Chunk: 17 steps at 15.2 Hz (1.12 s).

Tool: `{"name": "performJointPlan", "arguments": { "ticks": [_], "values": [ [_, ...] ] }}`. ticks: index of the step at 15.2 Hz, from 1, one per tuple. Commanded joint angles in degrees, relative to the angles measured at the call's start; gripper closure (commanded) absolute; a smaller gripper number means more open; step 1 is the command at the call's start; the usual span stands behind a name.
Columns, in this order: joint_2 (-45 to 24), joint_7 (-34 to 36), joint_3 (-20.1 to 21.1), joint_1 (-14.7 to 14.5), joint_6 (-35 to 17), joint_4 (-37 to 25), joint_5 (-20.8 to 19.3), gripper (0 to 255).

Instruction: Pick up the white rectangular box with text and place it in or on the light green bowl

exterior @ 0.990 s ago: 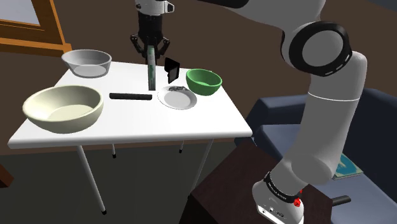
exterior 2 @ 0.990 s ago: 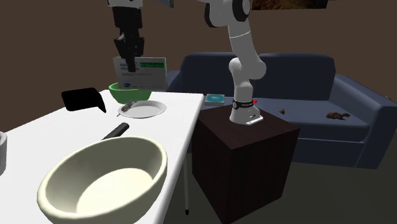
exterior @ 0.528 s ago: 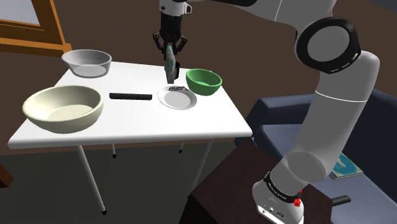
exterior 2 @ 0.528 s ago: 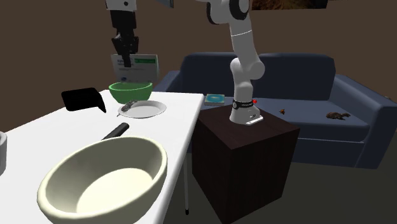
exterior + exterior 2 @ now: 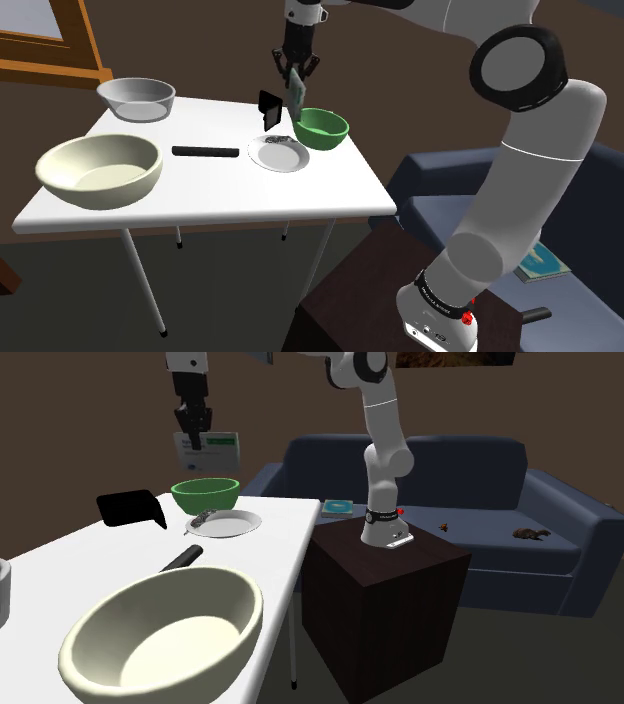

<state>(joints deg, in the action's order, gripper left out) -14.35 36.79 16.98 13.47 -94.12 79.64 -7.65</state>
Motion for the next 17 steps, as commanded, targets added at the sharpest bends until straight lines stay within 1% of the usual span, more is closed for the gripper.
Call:
{"name": "performJointPlan", "arguments": {
  "ticks": [1,8,12,13,17],
  "values": [
    [-0.4,-2.4,-0.8,1.4,0.3,-0.9,0.1,255],
    [-3.1,-10.9,-3.8,6.7,1.6,-5.5,0.4,255],
    [-6.2,-15.6,-5.4,9.4,3.1,-10.5,0.4,255],
    [-7.8,-17.4,-6.0,10.4,4.0,-13.1,0.4,255],
    [-6.7,-17.2,-6.0,10.8,0.3,-8.2,0.6,255]
  ]
}}
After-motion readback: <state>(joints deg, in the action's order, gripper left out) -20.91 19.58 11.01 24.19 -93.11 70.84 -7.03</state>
